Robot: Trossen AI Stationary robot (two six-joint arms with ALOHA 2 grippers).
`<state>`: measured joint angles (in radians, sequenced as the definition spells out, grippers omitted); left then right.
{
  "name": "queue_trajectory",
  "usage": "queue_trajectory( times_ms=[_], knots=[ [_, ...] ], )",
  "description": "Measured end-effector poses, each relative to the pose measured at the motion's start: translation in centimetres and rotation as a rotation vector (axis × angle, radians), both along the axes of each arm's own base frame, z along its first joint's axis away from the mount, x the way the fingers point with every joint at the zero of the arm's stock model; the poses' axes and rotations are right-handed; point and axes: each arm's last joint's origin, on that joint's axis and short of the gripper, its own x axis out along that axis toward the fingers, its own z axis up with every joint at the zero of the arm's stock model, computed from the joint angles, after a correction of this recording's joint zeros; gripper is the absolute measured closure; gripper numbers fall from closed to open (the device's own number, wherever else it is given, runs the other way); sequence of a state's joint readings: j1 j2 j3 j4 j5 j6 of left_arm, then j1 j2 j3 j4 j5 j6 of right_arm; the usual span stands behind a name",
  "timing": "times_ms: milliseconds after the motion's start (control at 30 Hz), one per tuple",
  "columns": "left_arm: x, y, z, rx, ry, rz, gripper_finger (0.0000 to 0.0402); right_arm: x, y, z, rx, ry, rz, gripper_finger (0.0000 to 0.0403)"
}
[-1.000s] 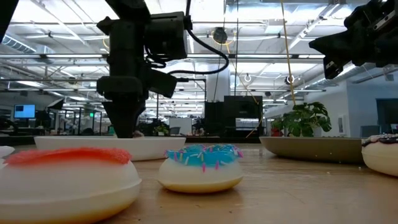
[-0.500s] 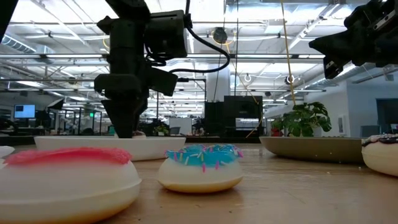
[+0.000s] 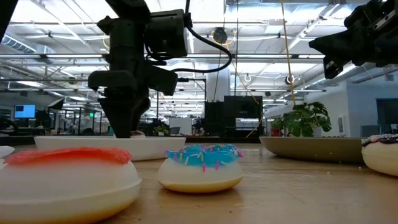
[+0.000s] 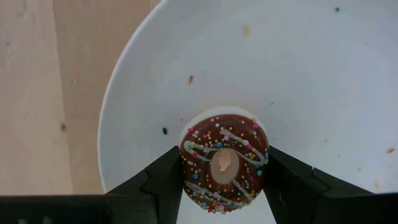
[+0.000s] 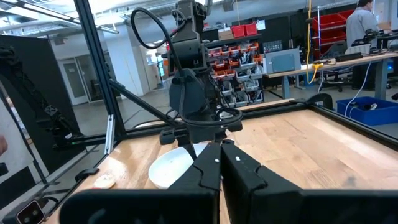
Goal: Pick & Place donuts
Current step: Put the small brown donut on the white plate
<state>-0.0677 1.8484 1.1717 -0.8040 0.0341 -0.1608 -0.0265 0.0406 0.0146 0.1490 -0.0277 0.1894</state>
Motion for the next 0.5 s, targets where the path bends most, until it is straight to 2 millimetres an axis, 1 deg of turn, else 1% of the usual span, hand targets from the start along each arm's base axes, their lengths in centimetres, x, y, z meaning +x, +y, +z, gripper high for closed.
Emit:
queue_trajectory(
  times_ms=[200, 500],
  knots=[
    [0.02, 0.02, 0.0, 0.009, -0.002, -0.001, 0.0198, 0.0, 0.0, 0.0, 0.0, 0.0, 0.0, 0.0403],
    [0.03, 0.05, 0.0, 0.037, -0.006, -0.023, 0.0145, 0.0, 0.0, 0.0, 0.0, 0.0, 0.0, 0.0403]
  ],
)
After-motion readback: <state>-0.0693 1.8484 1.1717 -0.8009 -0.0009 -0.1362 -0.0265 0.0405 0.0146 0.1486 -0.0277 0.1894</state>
